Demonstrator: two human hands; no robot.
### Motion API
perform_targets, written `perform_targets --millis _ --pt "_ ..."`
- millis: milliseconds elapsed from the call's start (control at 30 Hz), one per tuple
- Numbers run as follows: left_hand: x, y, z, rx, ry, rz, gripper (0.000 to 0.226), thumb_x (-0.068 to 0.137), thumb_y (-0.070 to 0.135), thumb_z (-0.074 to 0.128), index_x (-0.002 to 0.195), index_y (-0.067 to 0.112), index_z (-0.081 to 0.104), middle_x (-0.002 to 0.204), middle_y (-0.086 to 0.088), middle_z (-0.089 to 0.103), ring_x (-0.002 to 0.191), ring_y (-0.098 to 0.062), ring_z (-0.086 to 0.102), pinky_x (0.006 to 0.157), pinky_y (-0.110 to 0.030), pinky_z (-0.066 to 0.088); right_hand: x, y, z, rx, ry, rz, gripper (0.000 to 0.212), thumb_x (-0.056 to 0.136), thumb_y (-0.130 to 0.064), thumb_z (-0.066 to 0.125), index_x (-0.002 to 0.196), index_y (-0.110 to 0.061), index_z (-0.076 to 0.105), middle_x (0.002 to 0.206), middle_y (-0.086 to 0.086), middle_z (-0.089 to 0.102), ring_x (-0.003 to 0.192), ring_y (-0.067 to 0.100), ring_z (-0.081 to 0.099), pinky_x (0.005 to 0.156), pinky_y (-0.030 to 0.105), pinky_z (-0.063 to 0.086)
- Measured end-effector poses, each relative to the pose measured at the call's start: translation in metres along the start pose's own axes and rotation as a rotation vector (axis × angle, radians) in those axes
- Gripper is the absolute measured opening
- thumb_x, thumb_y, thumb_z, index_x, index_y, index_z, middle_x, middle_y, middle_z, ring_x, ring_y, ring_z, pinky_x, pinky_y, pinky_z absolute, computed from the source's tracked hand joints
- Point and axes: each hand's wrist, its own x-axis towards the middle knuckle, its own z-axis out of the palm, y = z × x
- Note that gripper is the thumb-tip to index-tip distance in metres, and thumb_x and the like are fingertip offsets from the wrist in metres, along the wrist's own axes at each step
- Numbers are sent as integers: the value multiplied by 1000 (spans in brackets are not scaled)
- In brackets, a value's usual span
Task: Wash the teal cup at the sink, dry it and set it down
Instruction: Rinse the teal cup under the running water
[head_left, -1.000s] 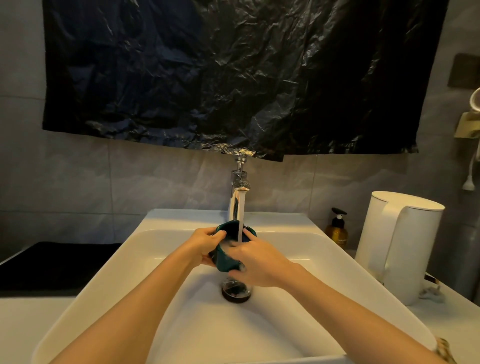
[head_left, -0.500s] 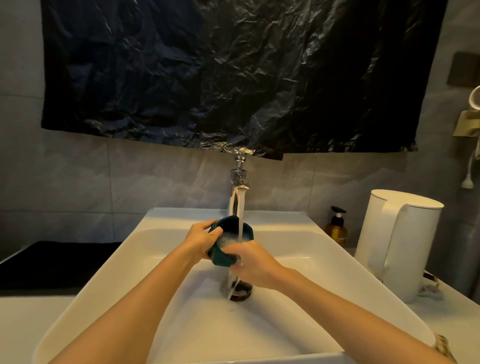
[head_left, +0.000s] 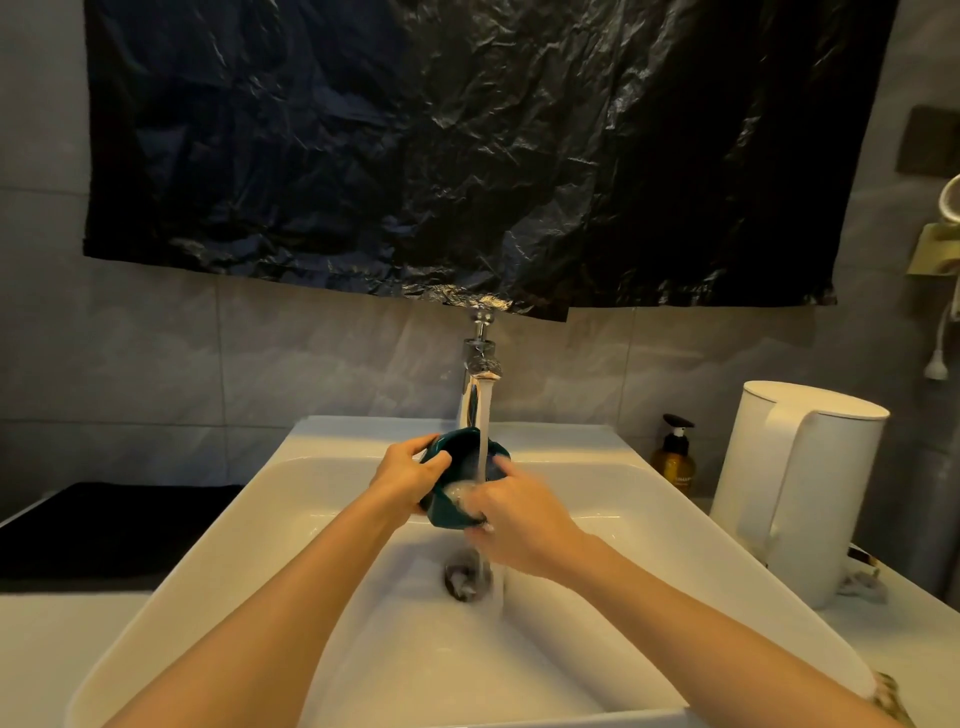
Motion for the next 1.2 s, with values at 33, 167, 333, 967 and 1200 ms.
perform_targets --millis 33,167,333,967,1200 --pt "0 0 1 -1 -8 1 37 94 13 53 130 20 52 116 -9 55 102 -32 53 82 -47 54 0 -6 1 120 -11 -7 26 87 -13 59 113 -17 61 108 5 68 100 27 58 80 35 54" --pt "-1 0 -1 -9 -7 -12 35 94 12 52 129 19 54 113 -7 53 103 -32 53 85 -50 53 -1 1 -4 41 45 -51 23 86 -19 62 108 -13 69 98 10 70 93 30 60 76 30 48" --pt "-2 4 -1 -14 -19 1 35 95 12 51 129 19 53 118 -11 54 98 -31 52 77 -44 52 -4 -3 -2 206 19 -46 18 88 -15 59 106 -16 61 103 5 67 92 27 60 73 37 53" --pt "-5 1 -2 70 -131 -87 33 97 17 47 130 14 52 113 -14 57 96 -31 56 79 -47 52 -1 9 7 -110 -42 -238 65 89 -35 58 146 -18 31 143 4 48 137 25 37 120 38 6" --pt "-3 1 0 45 -130 -103 32 97 19 47 128 12 52 110 -13 56 98 -33 57 83 -50 52 -3 10 -1 -197 6 -181 61 88 -36 59 142 -17 39 135 5 55 131 26 42 118 34 9"
